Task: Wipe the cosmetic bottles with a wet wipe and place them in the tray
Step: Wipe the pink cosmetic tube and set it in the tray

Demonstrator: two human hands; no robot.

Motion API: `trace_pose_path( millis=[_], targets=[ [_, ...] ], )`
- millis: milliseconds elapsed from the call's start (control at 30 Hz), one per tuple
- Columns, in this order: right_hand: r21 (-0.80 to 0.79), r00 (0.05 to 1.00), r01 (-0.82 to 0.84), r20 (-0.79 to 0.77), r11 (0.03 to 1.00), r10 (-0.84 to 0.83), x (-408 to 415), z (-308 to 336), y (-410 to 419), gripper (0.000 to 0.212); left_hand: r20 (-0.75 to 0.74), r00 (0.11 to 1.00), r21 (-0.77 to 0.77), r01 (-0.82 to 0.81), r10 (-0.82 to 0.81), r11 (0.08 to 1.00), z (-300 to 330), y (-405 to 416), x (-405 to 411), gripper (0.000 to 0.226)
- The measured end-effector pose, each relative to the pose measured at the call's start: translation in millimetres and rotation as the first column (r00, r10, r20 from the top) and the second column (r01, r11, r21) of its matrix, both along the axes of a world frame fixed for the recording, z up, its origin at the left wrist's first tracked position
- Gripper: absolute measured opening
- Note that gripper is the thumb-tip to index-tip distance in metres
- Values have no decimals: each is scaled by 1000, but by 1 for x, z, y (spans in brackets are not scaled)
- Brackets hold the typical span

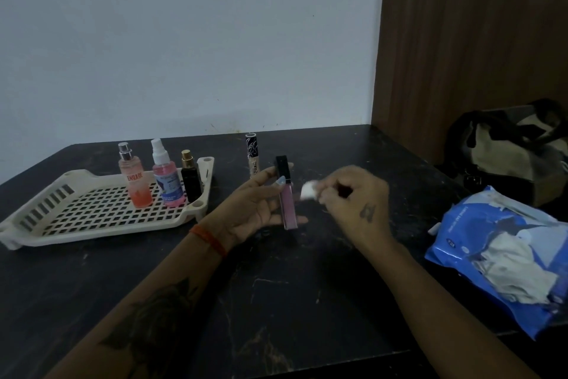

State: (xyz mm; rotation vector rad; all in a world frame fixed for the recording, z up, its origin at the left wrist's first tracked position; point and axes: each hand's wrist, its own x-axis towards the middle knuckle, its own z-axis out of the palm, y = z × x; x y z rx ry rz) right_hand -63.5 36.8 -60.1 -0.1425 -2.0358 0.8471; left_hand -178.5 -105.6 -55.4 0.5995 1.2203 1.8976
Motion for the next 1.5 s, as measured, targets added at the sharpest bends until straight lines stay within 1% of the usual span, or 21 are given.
trace_pose_path(
  millis=[33, 100, 200, 267, 300, 367, 433, 533, 600, 667, 733, 800, 867, 933, 967, 1033, 1100, 1167, 1233, 1367, 1500],
  targets=[
    [-19, 995, 46, -87, 999, -48, -3, 4, -1, 9, -3, 1000, -3, 12, -12, 1000, 0, 1, 1, 53],
    [66, 986, 54, -163, 996, -42, -12, 13, -5, 11, -37, 999, -8, 27, -27, 1000, -2, 1, 1, 47],
    [315, 995, -34, -81, 949, 62, -23, 22, -17, 15, -90, 994, 6, 62, -62, 998, -5, 0, 2, 36],
    [411, 995, -26, -75, 911, 63, -29, 22, -21, 16, -92, 994, 6, 61, -60, 998, -6, -2, 1, 34],
    [414, 994, -18, -89, 910, 61, -32, 21, -22, 16, -91, 994, 2, 55, -55, 998, -6, -3, 0, 33],
    [337, 992, -6, -117, 941, 48, -36, 18, -22, 16, -104, 993, -17, 54, -55, 998, -5, -3, -1, 32],
    [151, 993, 22, -122, 988, -4, -38, 14, -17, 16, -118, 991, -36, 56, -60, 998, -5, -2, -1, 33],
    [-77, 984, 110, -135, 991, -119, -35, 7, -2, 18, -77, 996, -12, 35, -36, 999, -2, 0, -1, 38],
    [-111, 971, 93, -208, 990, -114, -33, 5, 2, 18, -69, 997, -16, 27, -28, 1000, -1, 1, -1, 38],
    [-86, 973, 12, -228, 996, -32, -33, 5, -4, 17, -76, 996, -29, 40, -42, 999, -2, 2, 0, 38],
    [-91, 981, -71, -184, 993, 53, -35, 5, -11, 17, -94, 992, -33, 76, -79, 997, -3, 3, 2, 38],
    [-146, 985, -130, -130, 981, 111, -37, 4, -12, 14, -93, 991, -34, 92, -95, 995, -3, 1, 3, 38],
    [-185, 990, -143, -27, 972, 141, -37, 3, -7, 9, -84, 993, -27, 80, -82, 996, -2, 0, 2, 40],
    [-173, 988, -130, 59, 976, 142, -35, 1, -3, 9, -80, 995, -12, 65, -66, 998, -1, 0, 2, 42],
    [-167, 993, -111, 31, 980, 118, -33, 1, -3, 8, -88, 994, -13, 62, -63, 998, 0, 0, 2, 42],
    [-125, 989, -30, -147, 992, 11, -31, 5, -6, 12, -108, 993, -35, 47, -51, 998, -1, 0, 3, 42],
    [8, 957, 19, -288, 1000, -15, -32, 8, -8, 16, -132, 990, -47, 46, -52, 998, -2, 2, 3, 42],
    [174, 960, 10, -279, 985, 39, -33, 6, -11, 16, -170, 984, -45, 49, -56, 998, -4, 3, 3, 37],
    [248, 969, -3, -239, 969, 64, -33, 4, -11, 13, -184, 982, -49, 38, -47, 998, -3, 3, 4, 33],
    [207, 974, -79, -192, 975, 120, -31, 4, -8, 9, -196, 981, -21, 9, -13, 1000, -3, 2, 5, 40],
    [161, 959, -17, -275, 987, 62, -34, 6, -7, 14, -219, 975, -54, 33, -44, 998, 0, 4, 9, 40]
  ],
)
